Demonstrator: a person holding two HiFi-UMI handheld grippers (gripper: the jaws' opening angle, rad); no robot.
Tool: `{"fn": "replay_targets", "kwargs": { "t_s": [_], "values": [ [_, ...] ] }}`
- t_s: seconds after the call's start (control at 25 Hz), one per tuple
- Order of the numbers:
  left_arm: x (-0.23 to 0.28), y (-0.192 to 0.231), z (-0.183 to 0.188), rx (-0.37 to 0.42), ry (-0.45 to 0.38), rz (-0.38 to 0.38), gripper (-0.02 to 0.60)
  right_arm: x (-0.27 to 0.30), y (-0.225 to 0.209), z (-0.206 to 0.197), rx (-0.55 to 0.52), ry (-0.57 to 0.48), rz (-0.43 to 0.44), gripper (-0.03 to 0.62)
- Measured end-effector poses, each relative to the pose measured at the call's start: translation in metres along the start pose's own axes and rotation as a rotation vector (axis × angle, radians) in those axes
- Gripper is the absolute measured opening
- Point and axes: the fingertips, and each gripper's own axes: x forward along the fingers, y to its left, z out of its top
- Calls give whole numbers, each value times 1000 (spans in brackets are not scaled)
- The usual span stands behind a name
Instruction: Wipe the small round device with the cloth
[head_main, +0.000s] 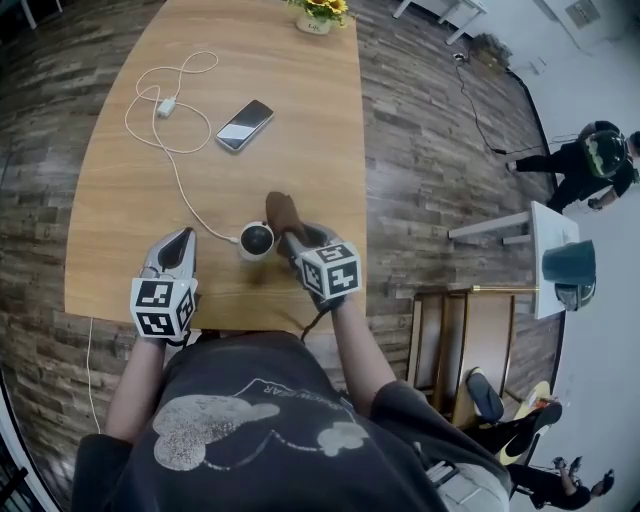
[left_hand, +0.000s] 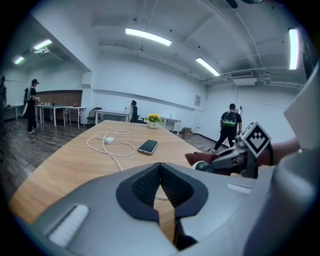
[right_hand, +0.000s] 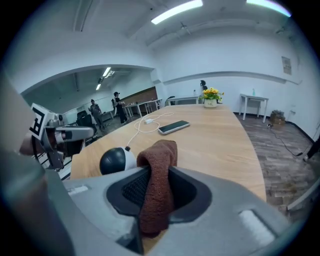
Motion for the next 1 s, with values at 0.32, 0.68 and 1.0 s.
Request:
{"fn": "replay_targets", "kwargs": {
  "t_s": [0.32,0.68,1.0],
  "values": [
    [-4,4,3,18,-10,-75,20,-55,28,66,79,-198,-97,78],
    [-5,4,-3,46,15,-192,20,-36,95,69,230,-187,-58,78],
    [-8,21,-13,66,48,-237,20,-1,109,44,316,-119,-174,78]
  ]
}}
